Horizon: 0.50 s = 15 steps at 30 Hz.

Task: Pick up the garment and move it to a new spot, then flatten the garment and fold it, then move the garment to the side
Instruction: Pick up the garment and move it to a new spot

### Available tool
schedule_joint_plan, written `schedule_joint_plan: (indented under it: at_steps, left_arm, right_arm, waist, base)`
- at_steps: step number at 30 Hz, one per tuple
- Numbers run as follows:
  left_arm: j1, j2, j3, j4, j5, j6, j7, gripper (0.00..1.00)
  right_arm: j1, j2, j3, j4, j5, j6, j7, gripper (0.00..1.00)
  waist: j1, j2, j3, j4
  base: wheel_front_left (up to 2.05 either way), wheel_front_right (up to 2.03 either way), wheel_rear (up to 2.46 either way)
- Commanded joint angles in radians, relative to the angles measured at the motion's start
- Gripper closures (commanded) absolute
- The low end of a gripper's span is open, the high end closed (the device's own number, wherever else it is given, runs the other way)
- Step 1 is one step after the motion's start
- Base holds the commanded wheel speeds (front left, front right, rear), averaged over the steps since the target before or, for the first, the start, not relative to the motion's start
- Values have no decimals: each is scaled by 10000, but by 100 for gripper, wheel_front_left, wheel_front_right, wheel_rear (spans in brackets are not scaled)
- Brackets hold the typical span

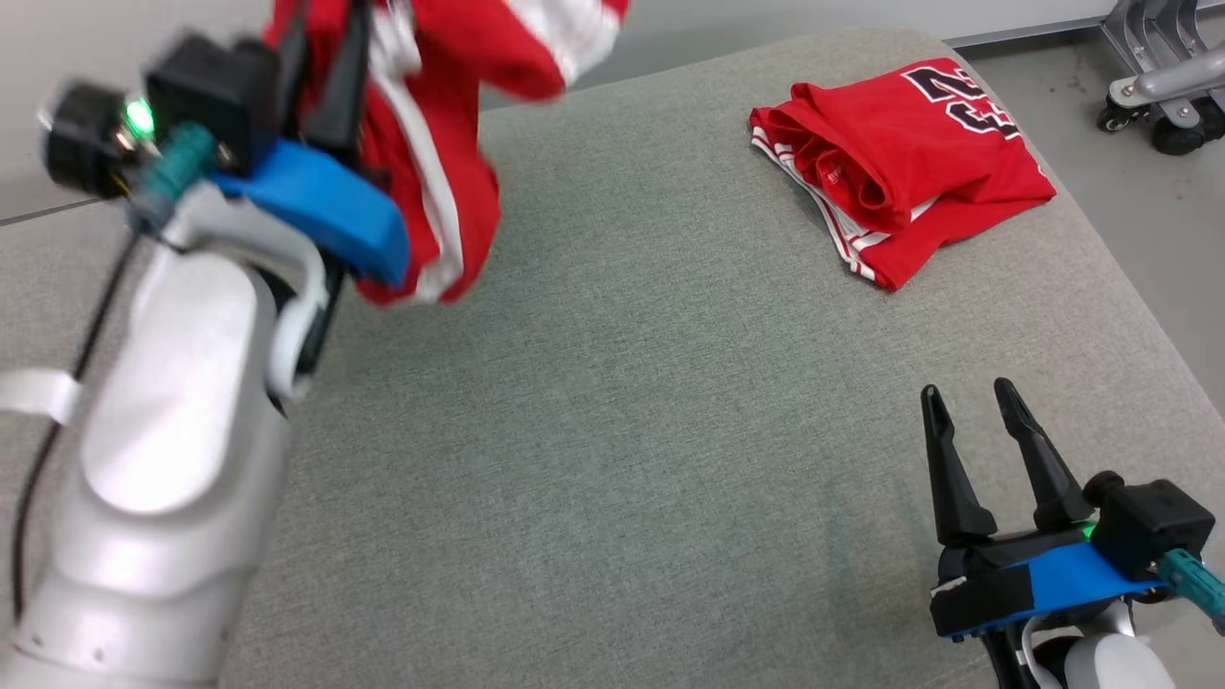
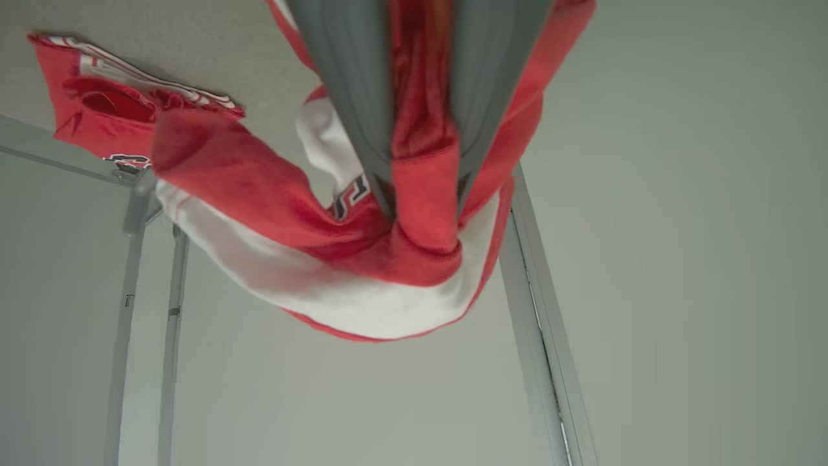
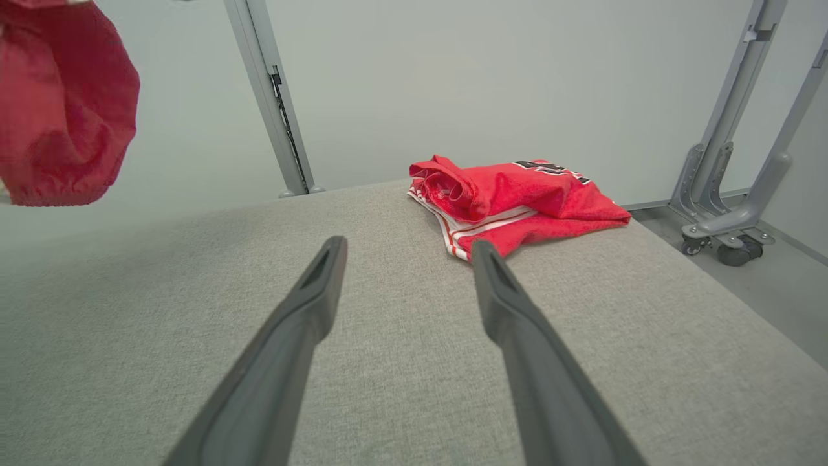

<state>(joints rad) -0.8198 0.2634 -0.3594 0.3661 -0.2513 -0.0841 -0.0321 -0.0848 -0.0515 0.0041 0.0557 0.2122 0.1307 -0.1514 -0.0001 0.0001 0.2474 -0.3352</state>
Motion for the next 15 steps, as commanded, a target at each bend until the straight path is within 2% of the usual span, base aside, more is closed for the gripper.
schedule_joint_plan:
  at_steps: [1,7,15]
  left_arm:
    - [448,-89,-34,118,-87,79,-143,100]
    - [2256,-439,-328,577,-287,393,-580,100]
    - [3710,-879,-869,1354,-442,338,-988,100]
  right_arm:
    - [-108,14,35,59,12,1,-63,0]
    - [-77,15,55,129,-22,1,-68,0]
    - [-45,14,118,206,-26,1,-31,0]
  waist:
    - [1,-1,-22,9]
    - [1,-1,-85,133]
    - [1,-1,-113,317]
  base:
    - [0,0,0]
    - [0,0,0]
    - [0,0,0]
